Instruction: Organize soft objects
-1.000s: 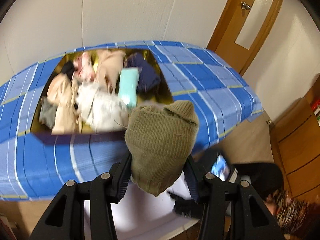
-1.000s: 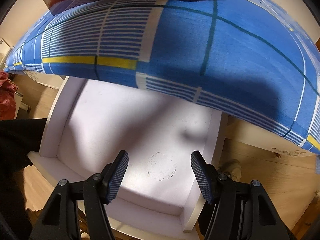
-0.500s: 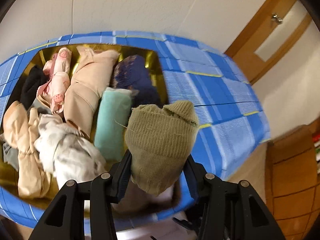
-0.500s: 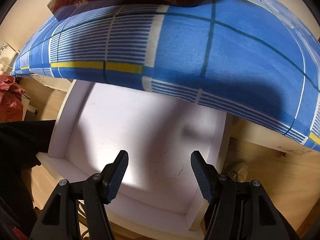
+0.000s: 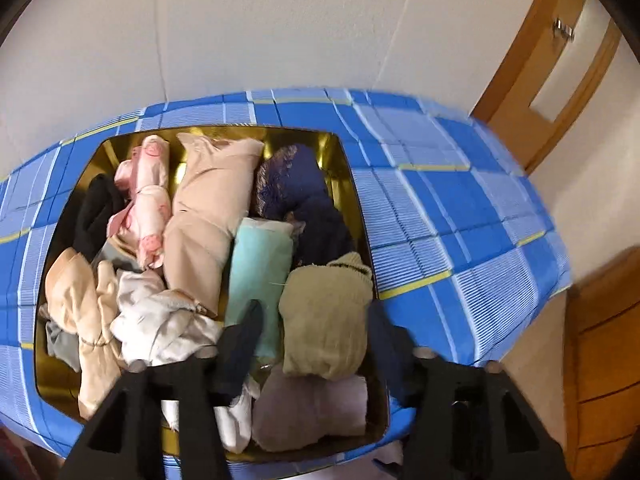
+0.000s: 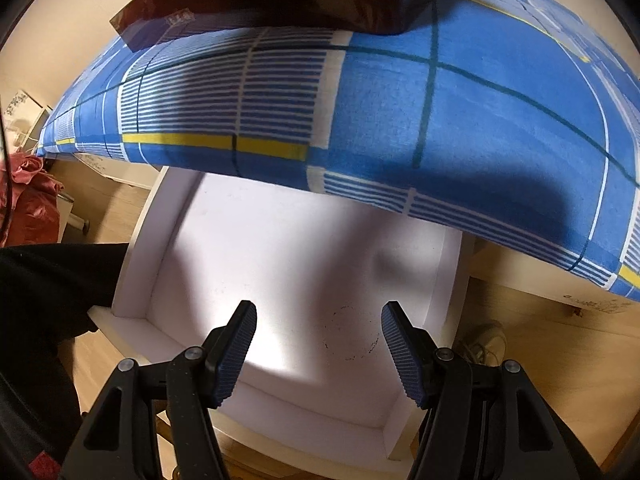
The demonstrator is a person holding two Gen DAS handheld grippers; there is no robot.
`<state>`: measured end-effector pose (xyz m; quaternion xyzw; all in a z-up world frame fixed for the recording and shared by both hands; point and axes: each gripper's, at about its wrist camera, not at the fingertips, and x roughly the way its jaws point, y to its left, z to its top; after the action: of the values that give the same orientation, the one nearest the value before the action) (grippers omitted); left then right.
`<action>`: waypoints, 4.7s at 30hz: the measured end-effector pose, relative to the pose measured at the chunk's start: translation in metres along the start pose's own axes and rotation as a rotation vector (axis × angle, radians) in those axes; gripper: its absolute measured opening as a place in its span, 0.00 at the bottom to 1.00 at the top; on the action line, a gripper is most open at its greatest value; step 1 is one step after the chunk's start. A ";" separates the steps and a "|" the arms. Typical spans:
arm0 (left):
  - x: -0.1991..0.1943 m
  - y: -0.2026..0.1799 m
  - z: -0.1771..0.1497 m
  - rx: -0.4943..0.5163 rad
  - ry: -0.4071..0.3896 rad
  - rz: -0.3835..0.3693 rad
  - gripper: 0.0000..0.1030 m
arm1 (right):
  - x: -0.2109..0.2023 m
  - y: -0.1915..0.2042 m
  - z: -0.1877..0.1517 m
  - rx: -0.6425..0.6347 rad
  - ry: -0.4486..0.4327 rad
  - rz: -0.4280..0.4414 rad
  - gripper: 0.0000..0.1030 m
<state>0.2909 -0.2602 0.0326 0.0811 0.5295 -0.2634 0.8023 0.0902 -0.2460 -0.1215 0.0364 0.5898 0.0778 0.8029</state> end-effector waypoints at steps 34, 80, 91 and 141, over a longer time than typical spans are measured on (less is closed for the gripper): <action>-0.068 0.066 -0.102 -0.057 -0.212 0.125 0.41 | -0.051 0.007 0.004 -0.032 -0.286 0.085 0.63; -0.114 0.133 -0.141 -0.205 -0.278 0.076 0.45 | -0.166 0.022 0.126 0.035 -0.519 -0.019 0.92; -0.142 0.101 -0.242 -0.325 -0.315 0.135 0.53 | -0.161 0.043 0.014 0.160 -0.489 -0.124 1.00; -0.200 0.029 -0.295 -0.213 -0.360 0.437 0.53 | -0.210 0.088 -0.054 0.220 -0.567 -0.288 1.00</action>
<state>0.0072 -0.0478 0.0811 0.0603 0.3733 -0.0375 0.9250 -0.0296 -0.1966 0.0733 0.0594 0.3468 -0.1139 0.9291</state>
